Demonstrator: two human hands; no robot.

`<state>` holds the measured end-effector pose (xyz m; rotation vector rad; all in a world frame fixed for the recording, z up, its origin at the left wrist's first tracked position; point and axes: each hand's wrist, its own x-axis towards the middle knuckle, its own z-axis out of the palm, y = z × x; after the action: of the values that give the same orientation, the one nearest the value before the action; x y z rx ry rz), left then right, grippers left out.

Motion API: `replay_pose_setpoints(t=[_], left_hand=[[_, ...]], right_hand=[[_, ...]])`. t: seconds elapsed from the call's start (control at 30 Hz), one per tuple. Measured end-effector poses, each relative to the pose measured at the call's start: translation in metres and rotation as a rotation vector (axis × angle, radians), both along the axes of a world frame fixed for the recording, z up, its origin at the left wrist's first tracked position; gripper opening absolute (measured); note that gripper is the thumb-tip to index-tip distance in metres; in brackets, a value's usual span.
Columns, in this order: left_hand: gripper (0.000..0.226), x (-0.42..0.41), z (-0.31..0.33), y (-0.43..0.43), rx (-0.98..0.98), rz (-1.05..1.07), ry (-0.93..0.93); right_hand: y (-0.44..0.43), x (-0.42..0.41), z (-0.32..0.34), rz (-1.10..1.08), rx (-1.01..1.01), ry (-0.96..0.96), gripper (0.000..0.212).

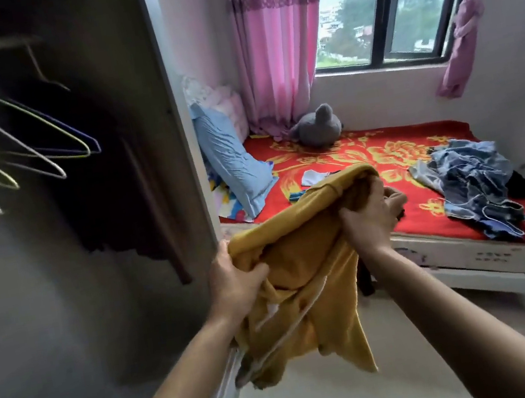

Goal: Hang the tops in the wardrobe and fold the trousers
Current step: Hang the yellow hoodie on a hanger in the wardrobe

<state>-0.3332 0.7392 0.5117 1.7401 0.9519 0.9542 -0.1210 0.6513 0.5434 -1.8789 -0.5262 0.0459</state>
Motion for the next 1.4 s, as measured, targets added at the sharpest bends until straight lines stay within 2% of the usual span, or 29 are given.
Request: replay_pose_setpoints(t=[0.07,0.17,0.23,0.3,0.37,0.47,0.53,0.63,0.7,0.77,0.83,0.9,0.93,1.0,1.1,1.17,1.27,1.4], left_hand=[[0.036,-0.016,0.009,0.017,0.095,0.109,-0.014],[0.042,-0.043,0.022,0.045,0.254,0.267,0.065],[0.065,-0.059,0.022,0.066,0.318,0.403,0.271],[0.089,-0.076,0.016,0.09,0.359,0.548,0.548],[0.093,-0.096,0.011,0.11,0.31,0.643,0.667],[0.072,-0.132,0.016,0.135,0.211,0.783,0.527],[0.053,-0.151,0.025,0.146,0.294,0.884,0.518],[0.024,-0.175,0.039,0.156,0.455,1.107,0.587],[0.013,-0.191,0.042,0.162,0.426,1.224,0.578],[0.013,-0.207,0.04,0.17,0.227,1.272,0.417],[0.013,-0.215,0.038,0.175,-0.006,1.235,0.11],[0.013,-0.218,0.035,0.175,-0.134,1.154,-0.127],[0.025,-0.219,0.033,0.172,-0.159,1.121,-0.14],[0.042,-0.224,0.029,0.163,-0.152,1.089,-0.037],[0.041,-0.237,0.027,0.155,-0.013,1.171,0.089],[0.042,-0.248,0.032,0.154,0.067,1.25,-0.016],[0.037,-0.27,0.04,0.154,0.129,1.324,-0.159],[0.042,-0.294,0.043,0.152,0.149,1.27,-0.22]], right_hand=[[0.028,-0.008,-0.014,0.021,0.019,-0.134,0.062],[0.077,-0.027,-0.024,0.2,0.106,-0.049,0.066],[0.113,-0.049,-0.022,0.344,0.155,-0.006,0.065],[0.148,-0.074,-0.016,0.462,0.265,-0.012,0.055],[0.178,-0.094,-0.008,0.54,0.344,-0.033,0.041],[0.223,-0.111,0.01,0.659,0.365,-0.056,0.03],[0.252,-0.116,0.018,0.751,0.354,-0.044,0.033],[0.292,-0.128,0.022,0.876,0.322,0.012,0.045],[0.316,-0.136,0.023,0.986,0.258,0.057,0.059],[0.339,-0.143,0.021,1.123,0.136,0.026,0.07],[0.358,-0.15,0.015,1.244,0.034,-0.061,0.058],[0.372,-0.159,0.009,1.32,-0.017,-0.1,0.042],[0.376,-0.164,0.007,1.342,-0.034,-0.111,0.037],[0.38,-0.178,0.006,1.372,-0.053,-0.137,0.034],[0.375,-0.205,0.01,1.382,-0.058,-0.192,0.038],[0.368,-0.222,0.017,1.372,-0.035,-0.253,0.038],[0.356,-0.245,0.032,1.237,0.078,-0.384,0.029],[0.335,-0.278,0.074,1.097,0.59,-0.312,0.011]])
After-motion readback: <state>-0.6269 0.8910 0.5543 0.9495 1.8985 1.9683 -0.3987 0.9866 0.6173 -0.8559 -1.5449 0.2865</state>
